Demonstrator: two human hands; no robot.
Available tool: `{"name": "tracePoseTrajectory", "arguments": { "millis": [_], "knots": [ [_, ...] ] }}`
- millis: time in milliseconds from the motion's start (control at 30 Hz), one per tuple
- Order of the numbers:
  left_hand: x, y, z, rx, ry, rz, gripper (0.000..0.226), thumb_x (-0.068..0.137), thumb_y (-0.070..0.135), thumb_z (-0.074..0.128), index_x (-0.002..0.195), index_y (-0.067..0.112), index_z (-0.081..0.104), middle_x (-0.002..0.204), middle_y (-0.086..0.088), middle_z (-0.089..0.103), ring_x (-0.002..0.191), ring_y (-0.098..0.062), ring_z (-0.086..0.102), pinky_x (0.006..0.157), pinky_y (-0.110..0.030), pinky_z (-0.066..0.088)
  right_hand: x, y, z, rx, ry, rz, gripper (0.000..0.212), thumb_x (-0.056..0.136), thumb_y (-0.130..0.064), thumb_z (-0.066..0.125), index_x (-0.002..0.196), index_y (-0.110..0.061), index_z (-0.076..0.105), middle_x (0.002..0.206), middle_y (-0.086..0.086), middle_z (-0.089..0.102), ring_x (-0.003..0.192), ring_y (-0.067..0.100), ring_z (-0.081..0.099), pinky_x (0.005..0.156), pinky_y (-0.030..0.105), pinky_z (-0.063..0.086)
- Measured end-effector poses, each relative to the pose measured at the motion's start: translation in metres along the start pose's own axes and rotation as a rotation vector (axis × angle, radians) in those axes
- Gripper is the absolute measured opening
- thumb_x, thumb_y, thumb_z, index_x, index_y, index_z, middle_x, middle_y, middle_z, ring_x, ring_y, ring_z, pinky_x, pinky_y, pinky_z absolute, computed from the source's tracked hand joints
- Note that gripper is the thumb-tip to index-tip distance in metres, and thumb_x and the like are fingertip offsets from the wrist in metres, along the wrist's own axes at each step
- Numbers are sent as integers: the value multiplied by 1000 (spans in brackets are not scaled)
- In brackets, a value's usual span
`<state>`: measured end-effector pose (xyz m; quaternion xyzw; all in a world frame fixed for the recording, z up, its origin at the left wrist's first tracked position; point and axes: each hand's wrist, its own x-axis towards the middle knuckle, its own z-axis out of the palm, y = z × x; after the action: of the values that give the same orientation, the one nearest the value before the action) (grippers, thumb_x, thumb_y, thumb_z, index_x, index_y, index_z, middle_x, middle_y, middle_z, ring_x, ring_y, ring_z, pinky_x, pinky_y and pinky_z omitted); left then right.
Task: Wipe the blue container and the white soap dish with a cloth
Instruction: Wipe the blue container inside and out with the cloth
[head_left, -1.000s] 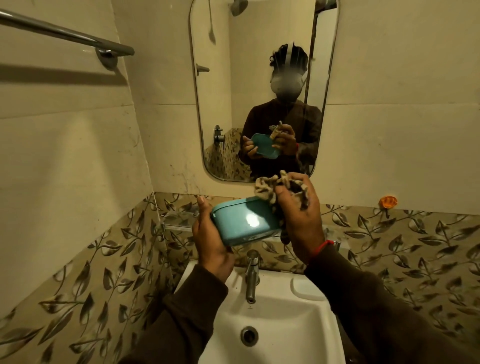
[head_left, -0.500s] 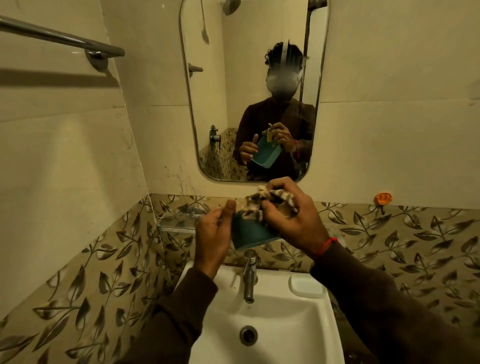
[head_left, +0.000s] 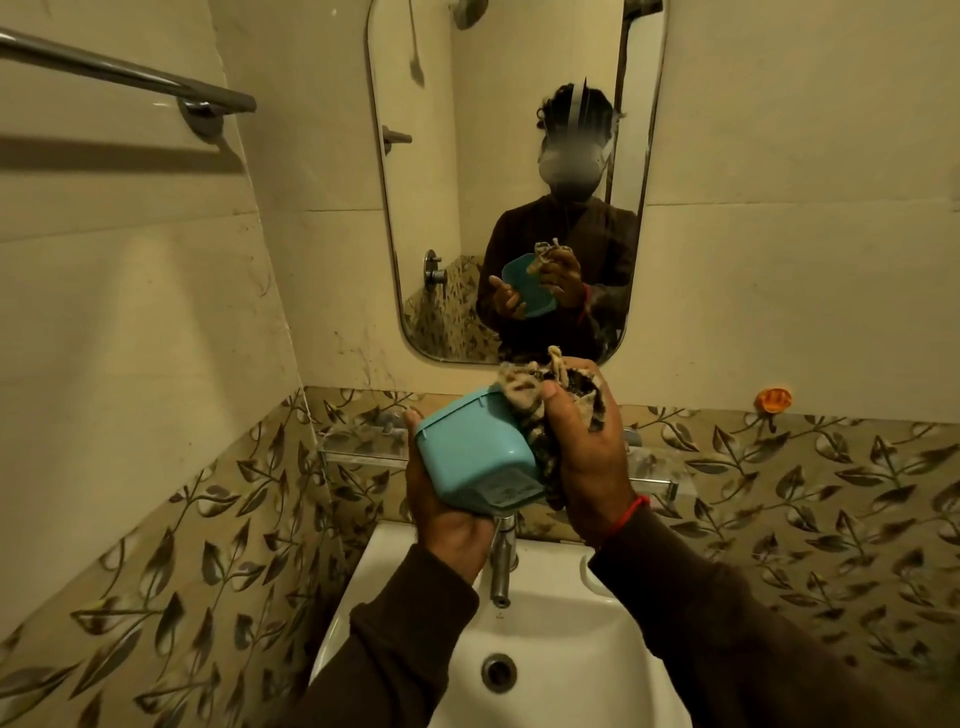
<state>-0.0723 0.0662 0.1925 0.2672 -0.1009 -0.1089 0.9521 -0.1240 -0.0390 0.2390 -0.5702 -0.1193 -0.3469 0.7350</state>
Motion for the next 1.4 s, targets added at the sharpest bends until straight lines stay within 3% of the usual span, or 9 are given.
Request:
{"name": "tracePoseTrajectory", "arguments": {
  "millis": [267,467,700,800,900,1033,1133,1233,1400],
  "knots": [
    [1,23,-2,443,-4,76,62,95,68,43,113,15,71,115,-23,72,94,-33,75,71,-41,64,4,2,-22,-304,-105,-115,20,89,-32,56,104,-19,54,97,-2,70,90,15,70,71,24,56],
    [-9,28,3,979,-117,327,51,82,72,50,86,25,70,92,-11,72,86,-28,73,73,-53,63,6,2,-27,-684,-254,-319,22,86,-32,61,105,-25,53,90,-6,67,78,9,68,64,24,57],
    [-12,33,3,653,48,245,29,81,56,61,79,29,71,84,-5,77,81,-27,77,57,-33,60,7,-1,-21,-260,-110,-137,15,88,-33,57,102,-30,57,100,-4,69,96,18,68,74,33,59],
    [-10,36,1,305,3,53,40,80,60,60,91,25,77,96,-12,79,87,-31,77,65,-41,62,8,-1,-23,15,0,-5,40,87,-37,57,115,-8,57,106,12,67,102,34,65,82,51,56],
    [-6,34,-1,145,5,-75,51,85,62,60,113,22,76,110,-15,76,88,-30,76,66,-42,60,6,0,-16,136,33,44,61,88,-39,58,124,10,50,113,26,64,104,39,64,79,42,56],
    [0,29,-9,259,13,-235,54,92,54,58,126,14,70,120,-19,72,97,-31,73,77,-44,62,12,-8,-17,-75,-53,-107,37,89,-35,57,108,-4,56,98,10,67,92,27,66,76,33,55],
    [9,38,-12,686,-26,-5,41,95,53,51,113,20,68,118,-6,73,110,-26,68,83,-43,59,14,-16,-23,-342,-225,-172,16,88,-28,59,101,-20,55,93,-8,66,86,12,67,71,24,55],
    [5,32,5,944,-148,159,60,86,79,45,101,27,72,101,7,77,95,-8,73,74,-24,60,12,-13,-18,-531,-296,-228,18,86,-28,62,100,-21,54,88,-13,65,77,12,67,63,21,54],
    [2,26,30,657,-9,197,62,82,75,52,91,17,72,90,-5,78,85,-22,77,69,-35,63,10,-7,-4,-306,-175,-247,17,88,-30,58,102,-22,55,91,-7,65,84,13,67,69,27,55]
  ]
}}
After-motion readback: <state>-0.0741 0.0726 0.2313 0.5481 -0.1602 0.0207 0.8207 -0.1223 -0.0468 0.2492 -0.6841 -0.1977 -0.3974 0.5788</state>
